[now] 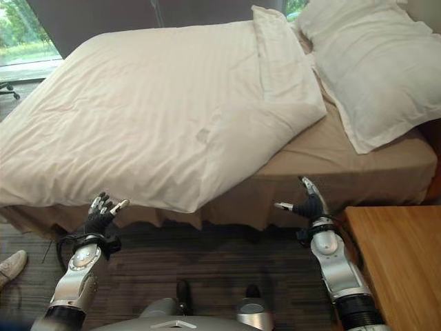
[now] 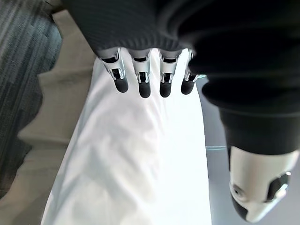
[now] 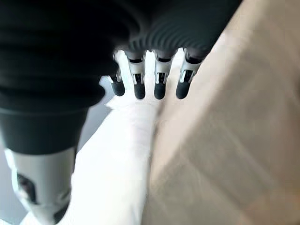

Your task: Making the bed.

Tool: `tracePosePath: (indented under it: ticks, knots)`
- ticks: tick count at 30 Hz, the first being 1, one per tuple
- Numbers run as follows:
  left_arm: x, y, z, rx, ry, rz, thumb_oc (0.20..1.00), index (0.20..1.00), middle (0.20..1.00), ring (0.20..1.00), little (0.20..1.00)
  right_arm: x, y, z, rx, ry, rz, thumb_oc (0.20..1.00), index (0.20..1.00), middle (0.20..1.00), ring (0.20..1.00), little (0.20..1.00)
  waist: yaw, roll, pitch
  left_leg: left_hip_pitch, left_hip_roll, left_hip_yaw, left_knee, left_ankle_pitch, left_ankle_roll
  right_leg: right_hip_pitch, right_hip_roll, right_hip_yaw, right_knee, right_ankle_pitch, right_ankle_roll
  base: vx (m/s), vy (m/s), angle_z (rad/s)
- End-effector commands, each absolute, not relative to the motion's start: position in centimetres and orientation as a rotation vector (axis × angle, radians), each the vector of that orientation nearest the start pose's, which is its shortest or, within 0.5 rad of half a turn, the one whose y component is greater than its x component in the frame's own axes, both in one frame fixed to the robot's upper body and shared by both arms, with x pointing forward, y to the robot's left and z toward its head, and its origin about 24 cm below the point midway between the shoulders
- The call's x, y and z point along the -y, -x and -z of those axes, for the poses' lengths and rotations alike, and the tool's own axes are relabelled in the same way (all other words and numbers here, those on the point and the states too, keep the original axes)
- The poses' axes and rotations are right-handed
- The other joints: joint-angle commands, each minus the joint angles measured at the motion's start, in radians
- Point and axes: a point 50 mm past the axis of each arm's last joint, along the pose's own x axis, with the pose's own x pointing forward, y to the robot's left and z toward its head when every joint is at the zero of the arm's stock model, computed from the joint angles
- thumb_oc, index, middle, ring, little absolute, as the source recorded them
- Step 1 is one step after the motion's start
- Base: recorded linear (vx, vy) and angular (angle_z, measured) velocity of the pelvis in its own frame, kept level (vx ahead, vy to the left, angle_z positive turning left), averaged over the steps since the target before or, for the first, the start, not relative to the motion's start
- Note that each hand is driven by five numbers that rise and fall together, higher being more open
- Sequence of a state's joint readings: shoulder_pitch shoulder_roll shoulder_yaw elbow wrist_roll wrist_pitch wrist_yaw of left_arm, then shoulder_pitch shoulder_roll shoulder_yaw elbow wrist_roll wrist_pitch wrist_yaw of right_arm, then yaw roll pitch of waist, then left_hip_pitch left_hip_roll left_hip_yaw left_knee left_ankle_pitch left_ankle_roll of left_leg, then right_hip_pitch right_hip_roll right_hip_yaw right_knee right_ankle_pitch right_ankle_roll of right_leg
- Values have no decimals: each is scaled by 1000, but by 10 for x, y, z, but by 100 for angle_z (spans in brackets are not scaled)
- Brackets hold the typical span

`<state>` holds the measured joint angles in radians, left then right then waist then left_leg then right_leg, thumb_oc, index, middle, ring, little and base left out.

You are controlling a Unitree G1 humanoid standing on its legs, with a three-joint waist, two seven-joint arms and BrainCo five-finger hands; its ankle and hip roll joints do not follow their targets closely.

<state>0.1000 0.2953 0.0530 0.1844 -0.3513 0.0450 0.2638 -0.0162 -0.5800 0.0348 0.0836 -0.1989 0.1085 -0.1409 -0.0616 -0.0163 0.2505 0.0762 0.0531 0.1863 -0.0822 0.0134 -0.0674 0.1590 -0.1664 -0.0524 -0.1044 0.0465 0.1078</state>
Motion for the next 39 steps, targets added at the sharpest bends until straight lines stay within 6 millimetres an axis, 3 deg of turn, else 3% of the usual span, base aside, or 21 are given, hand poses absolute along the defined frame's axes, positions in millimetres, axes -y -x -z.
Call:
tracePosePath:
  ticks: [1, 2, 5, 9, 10, 11, 12, 13, 14, 15, 16, 17, 19, 22, 23, 26, 27, 29, 31, 35, 39]
  knots:
    - [-259, -227, -16, -181, -27, -366, 1000, 1000, 1000, 1000, 1000, 264, -280, -97, 30, 883, 163, 1000, 1000, 1000, 1000, 1000, 26, -30, -47, 51, -16, 16, 3, 23, 7, -27, 50, -69, 199, -77, 30, 86, 47, 2]
    - [-261, -232, -22, -158, -46, -347, 1000, 1000, 1000, 1000, 1000, 262, -289, -105, 48, 906, 147, 1000, 1000, 1000, 1000, 1000, 26, -35, -22, 63, -8, 16, -3, 19, 11, -114, 48, -61, 332, -45, 60, 44, 27, 13]
    - [-264, -240, -30, -133, -79, -328, 1000, 1000, 1000, 1000, 1000, 262, -302, -117, 73, 924, 159, 1000, 1000, 1000, 1000, 1000, 21, -34, -4, 62, 6, 3, -5, 16, 10, -189, 52, -31, 430, -51, 71, 2, -16, 5]
    - [-267, -247, -37, -108, -72, -326, 1000, 1000, 1000, 1000, 1000, 258, -316, -123, 76, 894, 164, 1000, 1000, 1000, 1000, 1000, 26, -43, -11, 83, 13, -5, -5, -10, -10, -171, 28, -79, 254, -53, 45, 178, -100, 25]
    - [-275, -244, -35, -127, -84, -354, 1000, 1000, 1000, 1000, 1000, 258, -316, -120, 58, 902, 153, 1000, 1000, 1000, 1000, 1000, 22, -56, -18, 105, 4, -19, 41, -49, -14, -171, 25, -70, 182, -34, 36, 189, -95, 23]
    - [-275, -243, -35, -127, -84, -354, 1000, 1000, 1000, 1000, 1000, 258, -316, -120, 57, 902, 152, 1000, 1000, 1000, 1000, 1000, 21, -57, -16, 103, 5, -20, 48, -54, -14, -168, 25, -71, 181, -34, 36, 256, -172, 23]
    - [-276, -241, -33, -138, -87, -357, 1000, 1000, 1000, 1000, 1000, 259, -316, -118, 52, 913, 151, 1000, 1000, 1000, 1000, 1000, 32, -77, -12, 38, 0, -16, 230, -65, -35, -104, 12, -87, 121, -36, 19, 71, -79, 12]
    - [-276, -241, -33, -138, -87, -357, 1000, 1000, 1000, 1000, 1000, 259, -316, -118, 52, 913, 151, 1000, 1000, 1000, 1000, 1000, 31, -76, -12, 35, 1, -18, 235, -67, -35, -104, 13, -88, 120, -35, 19, 78, -130, 13]
    - [-275, -240, -32, -138, -81, -353, 1000, 1000, 1000, 1000, 1000, 259, -316, -118, 49, 923, 147, 1000, 1000, 1000, 1000, 1000, 42, -83, 1, -32, 6, -27, 367, -15, -70, -72, 15, -92, 98, -39, 2, -41, -163, 10]
    - [-271, -245, -38, -111, -62, -335, 1000, 1000, 1000, 1000, 1000, 260, -315, -122, 59, 925, 151, 1000, 1000, 1000, 1000, 1000, 80, -96, 45, -145, -4, -81, 530, 91, -133, -30, 15, -96, 70, -37, -27, -45, -165, 26]
    - [-271, -246, -38, -109, -62, -333, 1000, 1000, 1000, 1000, 1000, 260, -315, -122, 60, 924, 153, 1000, 1000, 1000, 1000, 1000, 78, -94, 46, -152, -2, -86, 540, 87, -134, -28, 18, -101, 67, -35, -28, 10, -154, 30]
    - [-270, -247, -40, -103, -58, -334, 1000, 1000, 1000, 1000, 1000, 260, -315, -123, 59, 936, 151, 1000, 1000, 1000, 1000, 1000, 90, -97, 50, -183, -15, -96, 523, 66, -119, -7, 20, -101, 44, -42, -27, 130, -53, 18]
    - [-271, -244, -37, -111, -47, -354, 1000, 1000, 1000, 1000, 1000, 265, -316, -124, 48, 960, 161, 1000, 1000, 1000, 1000, 1000, 98, -87, 37, -188, 8, -78, 371, 46, -88, 16, 19, -101, 21, -53, -6, 246, 20, 12]
    - [-272, -239, -32, -127, -42, -359, 1000, 1000, 1000, 1000, 1000, 267, -323, -128, 39, 1011, 156, 1000, 1000, 1000, 1000, 1000, 127, -49, 10, -163, 66, -130, 16, 144, -85, 43, 29, -58, 17, -88, 24, 292, 139, -2]
    - [-273, -235, -30, -135, -43, -361, 1000, 1000, 1000, 1000, 1000, 265, -327, -130, 36, 1040, 142, 1000, 1000, 1000, 1000, 1000, 125, -37, 0, -145, 67, -158, 9, 137, -83, 53, 31, -45, 21, -101, 26, 170, 68, -14]
    - [-274, -236, -27, -141, -28, -364, 1000, 1000, 1000, 1000, 1000, 269, -336, -133, 23, 1054, 173, 1000, 1000, 1000, 1000, 1000, 119, -30, -15, -131, 76, -141, -5, 158, -101, 68, 26, -43, 44, -129, 24, 279, 175, -57]
    - [-272, -244, -35, -112, -63, -336, 1000, 1000, 1000, 1000, 1000, 264, -345, -141, 37, 1078, 169, 1000, 1000, 1000, 1000, 1000, 130, -46, -26, -114, 64, -129, -5, 136, -96, 66, 10, -40, 43, -126, 30, 168, 59, -42]
    - [-273, -247, -39, -96, -75, -334, 1000, 1000, 1000, 1000, 1000, 263, -349, -143, 34, 1088, 173, 1000, 1000, 1000, 1000, 1000, 133, -53, -27, -116, 61, -121, -5, 131, -97, 62, 4, -38, 39, -122, 34, 134, 45, -23]
    - [-274, -254, -47, -66, -88, -325, 1000, 1000, 1000, 1000, 1000, 264, -358, -157, 48, 1138, 189, 1000, 1000, 1000, 1000, 1000, 142, -61, -27, -129, 58, -113, -5, 129, -106, 51, -8, -45, 29, -113, 43, 83, 25, -5]
    - [-280, -256, -53, -34, -84, -348, 1000, 1000, 1000, 1000, 1000, 264, -378, -219, 154, 1321, 289, 1000, 1000, 1000, 1000, 1000, 161, -69, -9, -167, 58, -96, -5, 131, -114, 8, -30, -51, 17, -96, 61, 40, 8, 6]
    - [-283, -254, -52, -35, -64, -362, 1000, 1000, 1000, 1000, 1000, 264, -386, -247, 188, 1333, 342, 1000, 1000, 1000, 1000, 1000, 165, -66, -4, -201, 55, -90, -5, 131, -113, -23, -45, -48, 17, -93, 74, 19, 14, 4]
